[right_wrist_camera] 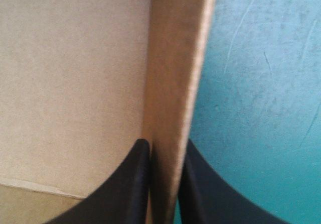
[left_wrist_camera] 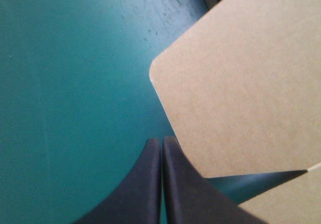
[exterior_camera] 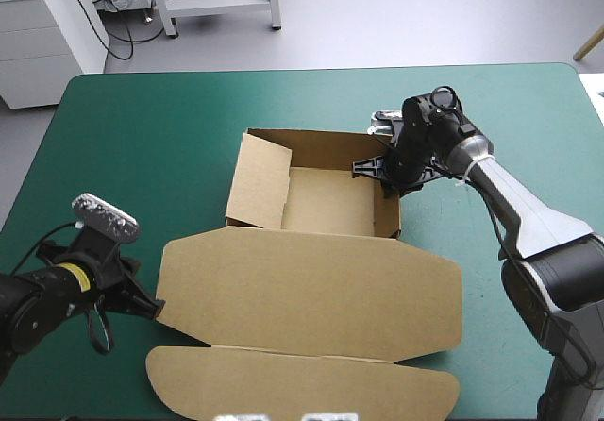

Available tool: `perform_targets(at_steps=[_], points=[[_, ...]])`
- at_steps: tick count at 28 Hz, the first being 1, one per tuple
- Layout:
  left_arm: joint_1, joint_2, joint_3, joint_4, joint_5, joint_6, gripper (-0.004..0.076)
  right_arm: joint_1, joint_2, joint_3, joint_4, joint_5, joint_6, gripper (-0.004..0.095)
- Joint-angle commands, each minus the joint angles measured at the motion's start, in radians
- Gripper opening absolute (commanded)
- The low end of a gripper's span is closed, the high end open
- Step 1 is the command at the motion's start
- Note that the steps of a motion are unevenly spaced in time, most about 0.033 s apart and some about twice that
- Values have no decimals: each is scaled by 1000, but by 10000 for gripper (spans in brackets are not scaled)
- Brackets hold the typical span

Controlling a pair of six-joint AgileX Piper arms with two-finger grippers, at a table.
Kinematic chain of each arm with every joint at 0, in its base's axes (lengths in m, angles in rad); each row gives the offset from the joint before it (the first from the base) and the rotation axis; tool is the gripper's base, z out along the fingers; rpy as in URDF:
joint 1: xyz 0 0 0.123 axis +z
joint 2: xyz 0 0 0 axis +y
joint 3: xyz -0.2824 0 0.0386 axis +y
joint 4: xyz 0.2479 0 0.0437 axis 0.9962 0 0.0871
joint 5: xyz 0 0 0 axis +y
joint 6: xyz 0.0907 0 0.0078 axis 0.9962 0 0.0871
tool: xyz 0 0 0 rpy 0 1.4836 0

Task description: Fold the box

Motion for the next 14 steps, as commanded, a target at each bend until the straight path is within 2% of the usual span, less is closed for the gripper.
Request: perform_targets(at_steps=[1, 14], points=[[-1, -59, 63, 3, -57, -5, -10, -4, -43, -25, -7, -18, -4, -8], [-1, -306, 353, -16, -93, -5, -10, -4, -33, -25, -13, -8, -4, -18]])
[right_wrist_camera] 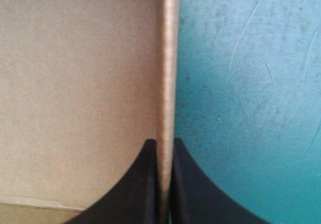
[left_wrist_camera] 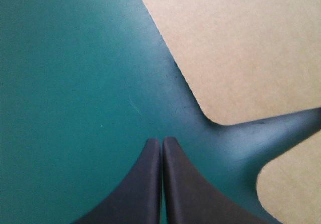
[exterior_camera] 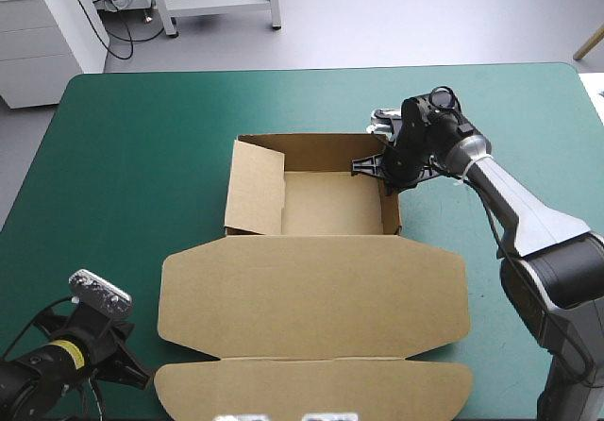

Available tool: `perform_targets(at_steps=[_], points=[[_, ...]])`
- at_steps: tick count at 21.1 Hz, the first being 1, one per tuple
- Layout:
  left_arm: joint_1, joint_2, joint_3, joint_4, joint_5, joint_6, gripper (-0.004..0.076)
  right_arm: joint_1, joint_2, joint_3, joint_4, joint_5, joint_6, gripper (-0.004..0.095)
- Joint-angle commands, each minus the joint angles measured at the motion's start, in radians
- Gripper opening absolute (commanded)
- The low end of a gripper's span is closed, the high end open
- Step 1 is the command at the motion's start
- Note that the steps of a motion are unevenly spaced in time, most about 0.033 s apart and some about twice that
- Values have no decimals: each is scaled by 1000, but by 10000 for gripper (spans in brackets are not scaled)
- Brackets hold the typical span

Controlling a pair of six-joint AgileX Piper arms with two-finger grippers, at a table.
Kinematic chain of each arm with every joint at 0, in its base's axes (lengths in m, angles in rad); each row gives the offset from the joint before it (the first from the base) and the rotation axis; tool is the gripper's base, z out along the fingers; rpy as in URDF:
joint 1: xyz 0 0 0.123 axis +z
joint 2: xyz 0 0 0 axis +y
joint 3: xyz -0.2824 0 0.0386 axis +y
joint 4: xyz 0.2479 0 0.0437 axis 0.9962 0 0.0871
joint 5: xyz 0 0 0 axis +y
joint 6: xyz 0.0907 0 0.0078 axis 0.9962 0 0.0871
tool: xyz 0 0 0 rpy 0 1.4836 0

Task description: Fold the box

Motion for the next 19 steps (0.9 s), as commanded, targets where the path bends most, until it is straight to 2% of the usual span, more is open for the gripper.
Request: perform_targets(at_steps=[1, 5, 8, 12, 16, 19], points=[[-1, -44, 24, -7, -51, -5, -10, -3, -43, -27, -18, 21, -10, -18], [-1, -74, 42, -7, -41, -7, -10, -19, -47, -33, -35, 21, -3, -18], [-1, -97, 42, -7, -43, -7, -10, -98, -65, -62, -14, 21, 1, -18], [-1, -99, 42, -7, -43, -7, -10, -303, -125, -76, -19, 23, -45, -18], [-1, -99, 42, -7, -43, -7, -10, -596, -172, -76, -18, 23, -176, -17], [-1, -99, 42, -7, -43, -7, -10, -719, -173, -76, -41, 23, -222, -17]])
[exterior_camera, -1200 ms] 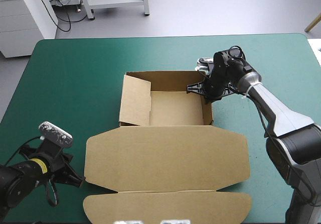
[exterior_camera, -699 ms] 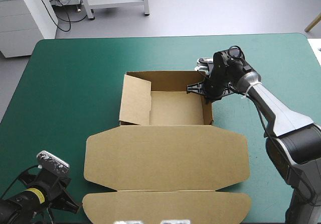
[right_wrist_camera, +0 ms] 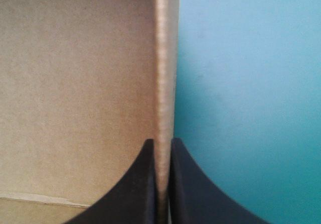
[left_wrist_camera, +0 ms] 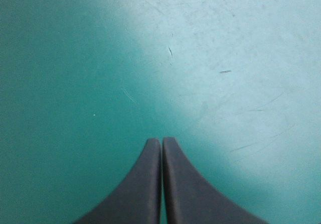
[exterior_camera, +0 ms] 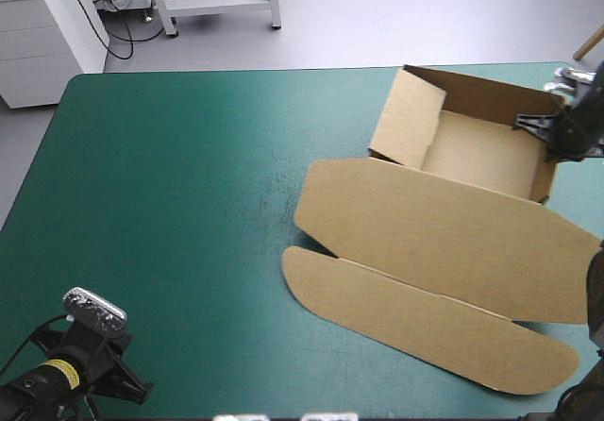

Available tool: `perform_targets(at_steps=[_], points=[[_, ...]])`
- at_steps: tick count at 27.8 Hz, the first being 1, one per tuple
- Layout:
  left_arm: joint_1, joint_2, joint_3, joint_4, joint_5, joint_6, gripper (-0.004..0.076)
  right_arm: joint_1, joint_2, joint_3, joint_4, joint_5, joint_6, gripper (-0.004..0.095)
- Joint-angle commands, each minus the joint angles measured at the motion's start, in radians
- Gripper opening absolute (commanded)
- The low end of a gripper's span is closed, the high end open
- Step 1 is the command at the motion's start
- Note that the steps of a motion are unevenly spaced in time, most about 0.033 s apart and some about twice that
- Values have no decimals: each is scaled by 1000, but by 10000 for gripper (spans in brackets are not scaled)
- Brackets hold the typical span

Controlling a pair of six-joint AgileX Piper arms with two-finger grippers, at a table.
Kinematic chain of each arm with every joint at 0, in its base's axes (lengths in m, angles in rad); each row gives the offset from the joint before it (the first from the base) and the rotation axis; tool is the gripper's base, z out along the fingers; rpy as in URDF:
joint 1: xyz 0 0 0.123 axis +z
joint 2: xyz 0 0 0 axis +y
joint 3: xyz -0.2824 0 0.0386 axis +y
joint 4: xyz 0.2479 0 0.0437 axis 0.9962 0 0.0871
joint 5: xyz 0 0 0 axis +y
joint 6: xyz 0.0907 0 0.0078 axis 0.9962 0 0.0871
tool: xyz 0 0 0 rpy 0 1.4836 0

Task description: Fold the box

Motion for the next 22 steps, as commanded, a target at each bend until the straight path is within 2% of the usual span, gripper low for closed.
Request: perform_targets(at_steps=[1, 3, 7, 13, 15, 20, 22], points=[[-1, 7, -25, 1, -44, -7, -10, -152, -59, -31, -28, -11, -71, -18], [-1, 7, -25, 1, -44, -7, -10, -248, -59, -31, -41, -11, -111, -18], [-1, 7, -25, 1, -44, -7, -10, -379, -59, -31, -5, -11, -100, -18], [-1, 7, -25, 3, -44, -7, -10, -404, -59, -31, -26, -11, -95, -1], [-1, 7, -25, 3, -42, -7, -10, -404, -59, -31, -26, -11, -90, 67], [-1, 7, -25, 3, -40, -7, -10, -404, -59, -31, -31, -11, -92, 370], [-1, 7, -25, 3, -40, -7, -10, -404, -59, -31, -32, -11, -92, 399]])
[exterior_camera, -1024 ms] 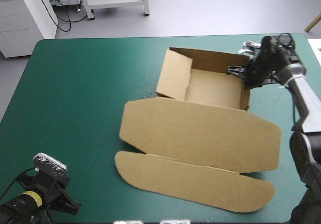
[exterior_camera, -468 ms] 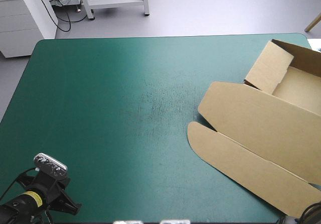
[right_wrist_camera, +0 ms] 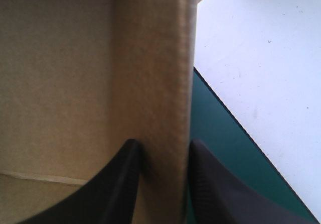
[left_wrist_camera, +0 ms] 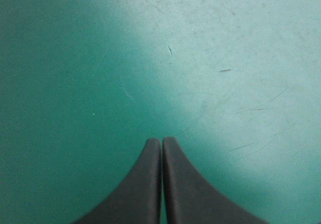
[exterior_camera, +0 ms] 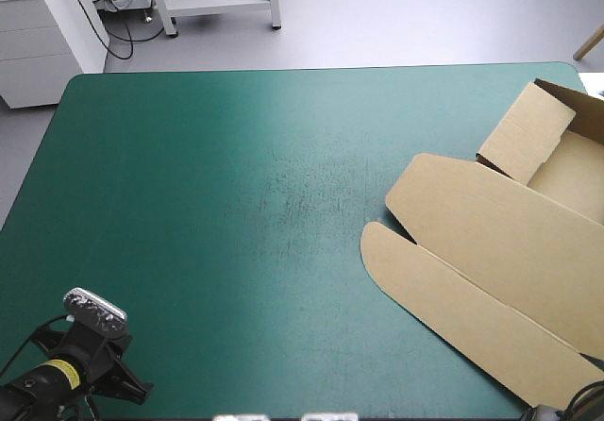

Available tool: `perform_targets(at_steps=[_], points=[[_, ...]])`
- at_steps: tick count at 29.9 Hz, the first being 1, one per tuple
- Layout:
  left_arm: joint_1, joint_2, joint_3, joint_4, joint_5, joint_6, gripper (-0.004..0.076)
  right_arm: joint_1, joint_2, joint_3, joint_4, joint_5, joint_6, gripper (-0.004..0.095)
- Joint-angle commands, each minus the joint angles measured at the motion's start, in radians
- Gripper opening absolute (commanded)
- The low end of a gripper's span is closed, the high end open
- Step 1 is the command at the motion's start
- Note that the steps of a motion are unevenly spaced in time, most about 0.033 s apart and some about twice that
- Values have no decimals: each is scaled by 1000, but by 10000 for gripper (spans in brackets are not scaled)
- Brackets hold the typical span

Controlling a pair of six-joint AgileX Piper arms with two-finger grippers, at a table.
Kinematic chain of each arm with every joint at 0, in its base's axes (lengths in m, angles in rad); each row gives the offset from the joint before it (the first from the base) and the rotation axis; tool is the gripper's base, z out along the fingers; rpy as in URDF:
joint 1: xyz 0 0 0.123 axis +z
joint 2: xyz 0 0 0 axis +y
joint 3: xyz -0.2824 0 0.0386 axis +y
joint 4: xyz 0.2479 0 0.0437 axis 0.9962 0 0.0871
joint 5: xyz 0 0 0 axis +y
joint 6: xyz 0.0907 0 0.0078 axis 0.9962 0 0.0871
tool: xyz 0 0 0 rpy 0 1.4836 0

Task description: Fold the box

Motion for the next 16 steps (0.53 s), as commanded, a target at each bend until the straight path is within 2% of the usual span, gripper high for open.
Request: perform_targets(at_steps=[1, 11, 16], points=[[-1, 7, -27, 3, -40, -7, -10, -4, -58, -31, -4, -23, 0, 398], [-1, 7, -27, 3, -19, -7, -10, -4, -127, -30, 6, -23, -88, 378], [-1, 7, -26, 3, -3, -7, -10, -4, -201, -30, 43, -23, -115, 261]])
